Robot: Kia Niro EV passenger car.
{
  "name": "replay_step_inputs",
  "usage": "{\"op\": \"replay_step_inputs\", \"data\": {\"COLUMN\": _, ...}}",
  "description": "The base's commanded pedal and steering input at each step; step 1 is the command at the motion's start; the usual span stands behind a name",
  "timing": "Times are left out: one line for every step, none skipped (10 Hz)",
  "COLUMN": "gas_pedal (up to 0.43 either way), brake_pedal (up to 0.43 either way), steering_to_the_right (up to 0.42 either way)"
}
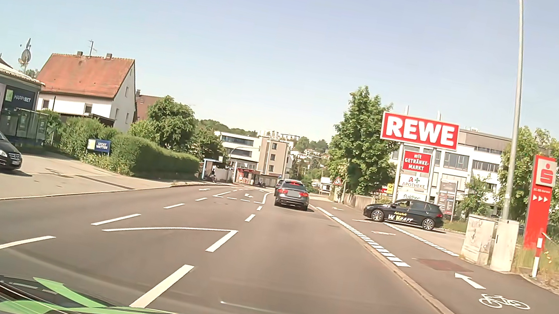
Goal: Follow the waypoints while adhering to traffic rules and regulations
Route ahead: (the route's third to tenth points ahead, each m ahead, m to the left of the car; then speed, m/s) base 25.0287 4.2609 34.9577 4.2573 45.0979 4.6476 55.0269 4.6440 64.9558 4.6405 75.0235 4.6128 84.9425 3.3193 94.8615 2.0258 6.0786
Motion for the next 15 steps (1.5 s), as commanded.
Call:
{"op": "replay_step_inputs", "data": {"gas_pedal": 0.000, "brake_pedal": 0.122, "steering_to_the_right": -0.011}}
{"op": "replay_step_inputs", "data": {"gas_pedal": 0.000, "brake_pedal": 0.159, "steering_to_the_right": -0.012}}
{"op": "replay_step_inputs", "data": {"gas_pedal": 0.000, "brake_pedal": 0.183, "steering_to_the_right": -0.012}}
{"op": "replay_step_inputs", "data": {"gas_pedal": 0.000, "brake_pedal": 0.189, "steering_to_the_right": -0.011}}
{"op": "replay_step_inputs", "data": {"gas_pedal": 0.000, "brake_pedal": 0.183, "steering_to_the_right": -0.011}}
{"op": "replay_step_inputs", "data": {"gas_pedal": 0.000, "brake_pedal": 0.189, "steering_to_the_right": -0.011}}
{"op": "replay_step_inputs", "data": {"gas_pedal": 0.000, "brake_pedal": 0.195, "steering_to_the_right": -0.011}}
{"op": "replay_step_inputs", "data": {"gas_pedal": 0.000, "brake_pedal": 0.201, "steering_to_the_right": -0.011}}
{"op": "replay_step_inputs", "data": {"gas_pedal": 0.000, "brake_pedal": 0.238, "steering_to_the_right": -0.011}}
{"op": "replay_step_inputs", "data": {"gas_pedal": 0.000, "brake_pedal": 0.244, "steering_to_the_right": -0.011}}
{"op": "replay_step_inputs", "data": {"gas_pedal": 0.000, "brake_pedal": 0.256, "steering_to_the_right": -0.011}}
{"op": "replay_step_inputs", "data": {"gas_pedal": 0.000, "brake_pedal": 0.262, "steering_to_the_right": -0.010}}
{"op": "replay_step_inputs", "data": {"gas_pedal": 0.000, "brake_pedal": 0.274, "steering_to_the_right": -0.010}}
{"op": "replay_step_inputs", "data": {"gas_pedal": 0.000, "brake_pedal": 0.274, "steering_to_the_right": -0.010}}
{"op": "replay_step_inputs", "data": {"gas_pedal": 0.000, "brake_pedal": 0.274, "steering_to_the_right": -0.009}}
